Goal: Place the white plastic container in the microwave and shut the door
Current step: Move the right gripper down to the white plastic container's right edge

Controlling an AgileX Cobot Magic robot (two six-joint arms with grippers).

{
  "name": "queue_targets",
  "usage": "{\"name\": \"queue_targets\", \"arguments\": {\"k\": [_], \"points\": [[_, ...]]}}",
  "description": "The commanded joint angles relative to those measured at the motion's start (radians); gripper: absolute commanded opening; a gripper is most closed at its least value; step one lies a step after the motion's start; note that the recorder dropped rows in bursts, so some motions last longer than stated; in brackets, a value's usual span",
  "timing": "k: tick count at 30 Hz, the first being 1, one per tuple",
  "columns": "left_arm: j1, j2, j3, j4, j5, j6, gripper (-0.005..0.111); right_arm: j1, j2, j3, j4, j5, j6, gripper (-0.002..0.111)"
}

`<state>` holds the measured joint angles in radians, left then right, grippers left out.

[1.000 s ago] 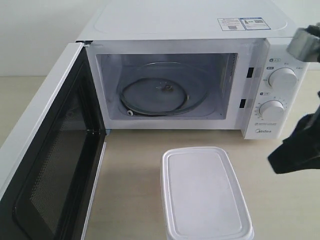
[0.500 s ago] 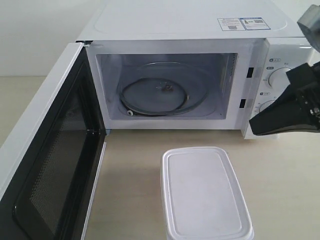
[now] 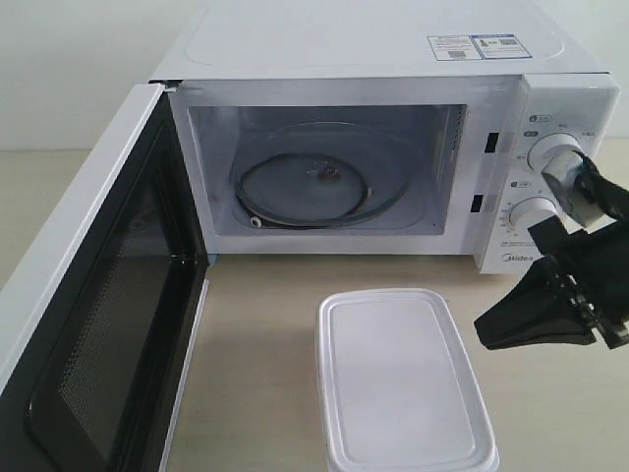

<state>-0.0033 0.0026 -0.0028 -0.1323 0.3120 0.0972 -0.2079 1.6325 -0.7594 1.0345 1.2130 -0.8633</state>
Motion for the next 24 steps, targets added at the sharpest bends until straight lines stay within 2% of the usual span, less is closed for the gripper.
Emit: {"name": "queue_targets", "arguments": {"k": [1,4,6,17,24], "points": [[-0.006,-0.003,0.003,0.001,-0.006,0.000,0.004,-0.003,0.040,0.002,0.024,-0.039,-0.025,0.024],[-0.006,-0.003,0.003,0.001,-0.006,0.000,0.004,-0.001,0.044,0.002,0.024,-0.084,-0.025,0.048],[-0.006,-0.003,0.003,0.001,-0.006,0.000,0.004,-0.001,0.044,0.002,0.024,-0.091,-0.025,0.054],[-0.006,-0.003,0.003,0.001,-0.006,0.000,0.004,0.100,0.089,0.001,-0.006,-0.205,-0.018,0.054],[-0.006,-0.003,0.003,0.001,-0.006,0.000,0.004,0.100,0.152,0.001,0.035,-0.235,-0.048,0.054]]}}
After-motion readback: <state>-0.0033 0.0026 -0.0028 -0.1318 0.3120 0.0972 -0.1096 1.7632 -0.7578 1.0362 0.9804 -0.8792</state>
